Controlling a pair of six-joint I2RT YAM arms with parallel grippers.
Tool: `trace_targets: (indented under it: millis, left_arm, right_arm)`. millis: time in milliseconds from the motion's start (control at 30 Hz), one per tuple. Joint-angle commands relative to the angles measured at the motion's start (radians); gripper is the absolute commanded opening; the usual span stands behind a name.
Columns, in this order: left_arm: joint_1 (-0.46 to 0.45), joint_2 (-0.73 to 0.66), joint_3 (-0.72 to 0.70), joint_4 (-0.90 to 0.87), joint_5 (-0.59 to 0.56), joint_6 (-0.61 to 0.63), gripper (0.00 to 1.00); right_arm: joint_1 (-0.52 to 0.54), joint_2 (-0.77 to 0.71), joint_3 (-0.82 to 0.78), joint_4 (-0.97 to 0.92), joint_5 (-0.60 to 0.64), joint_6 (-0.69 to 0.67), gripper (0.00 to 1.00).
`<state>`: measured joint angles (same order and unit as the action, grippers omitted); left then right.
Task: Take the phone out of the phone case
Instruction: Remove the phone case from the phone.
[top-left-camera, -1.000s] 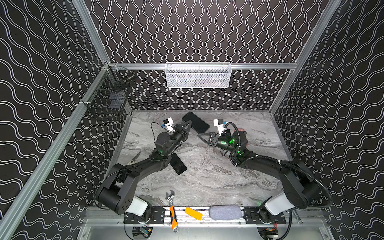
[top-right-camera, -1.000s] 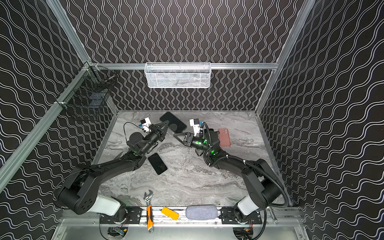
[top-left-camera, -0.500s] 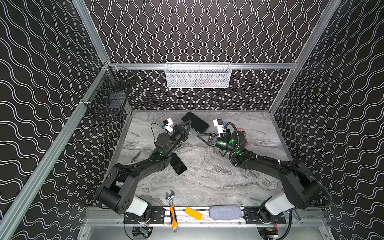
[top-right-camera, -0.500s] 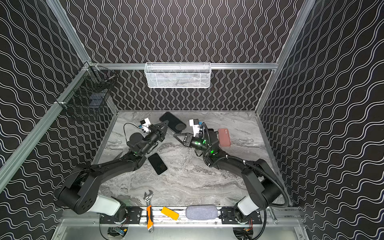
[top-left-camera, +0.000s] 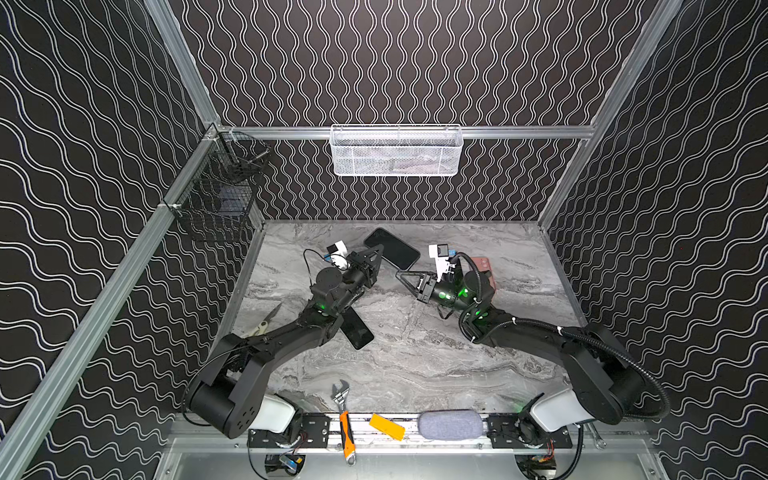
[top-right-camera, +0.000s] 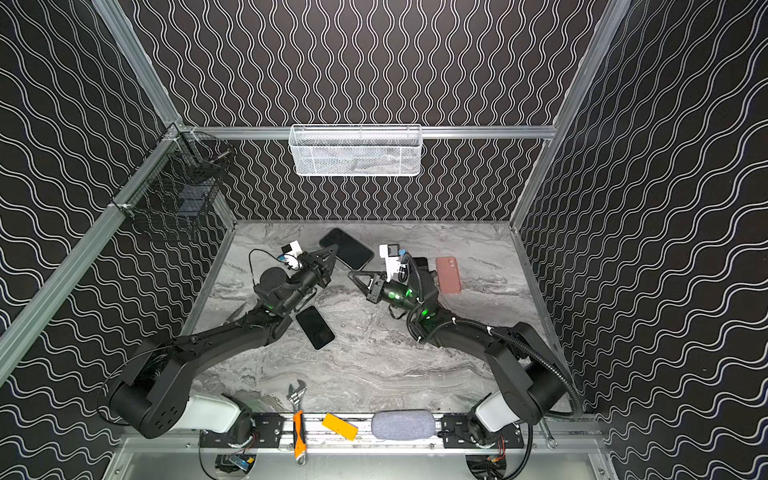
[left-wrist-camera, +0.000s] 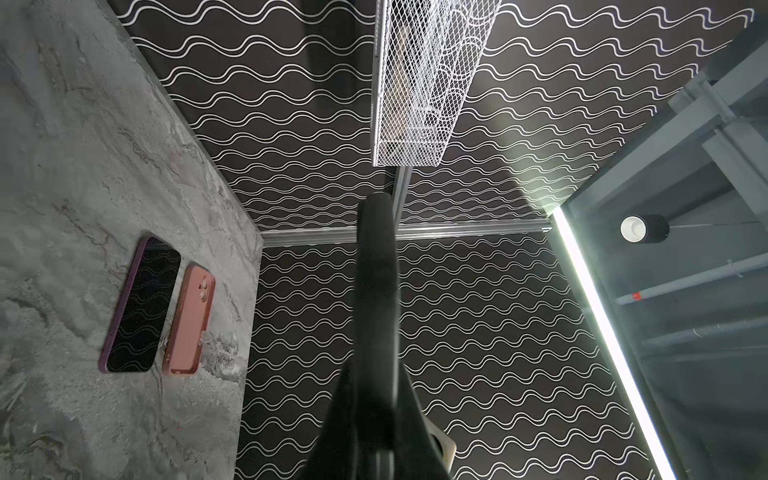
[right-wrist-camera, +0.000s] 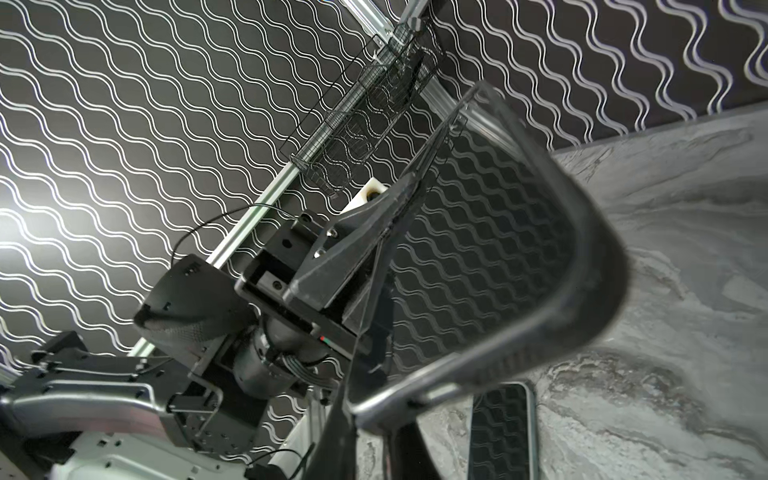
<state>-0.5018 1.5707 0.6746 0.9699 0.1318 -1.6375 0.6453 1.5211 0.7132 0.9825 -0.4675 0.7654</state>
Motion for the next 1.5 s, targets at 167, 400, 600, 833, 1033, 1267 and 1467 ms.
trace_targets:
  millis: [167, 400, 600, 833, 1033, 1267, 1467]
  left_arm:
    - [-0.01, -0.033, 0.023, 0.138, 0.049, -0.073, 0.0]
    - [-0.009, -0.032, 0.043, 0.138, 0.082, -0.044, 0.0]
    - [-0.01, -0.024, 0.065, 0.138, 0.122, -0.019, 0.0]
    - [-0.01, -0.011, 0.071, 0.136, 0.185, 0.033, 0.0]
    - [-0.009, -0.01, 0.06, 0.134, 0.202, 0.073, 0.0]
    - [0.0, 0.001, 0.088, 0.118, 0.247, 0.116, 0.0]
    - [0.052, 0.0, 0.09, 0.046, 0.318, 0.184, 0.0]
  right_arm:
    - [0.005, 0.022, -0.035, 0.025, 0.104, -0.041, 0.02]
    - [0.005, 0.03, -0.044, 0.043, 0.099, -0.039, 0.06]
    - [-0.002, 0.038, -0.05, 0.075, 0.07, -0.03, 0.11]
    - [-0.024, 0.036, -0.052, 0.105, 0.009, -0.02, 0.15]
    - [-0.051, 0.016, -0.041, 0.093, -0.077, -0.038, 0.22]
    - [-0.066, -0.023, -0.016, -0.004, -0.21, -0.101, 0.39]
    - [-0.101, -0.11, -0.006, -0.188, -0.347, -0.207, 0.55]
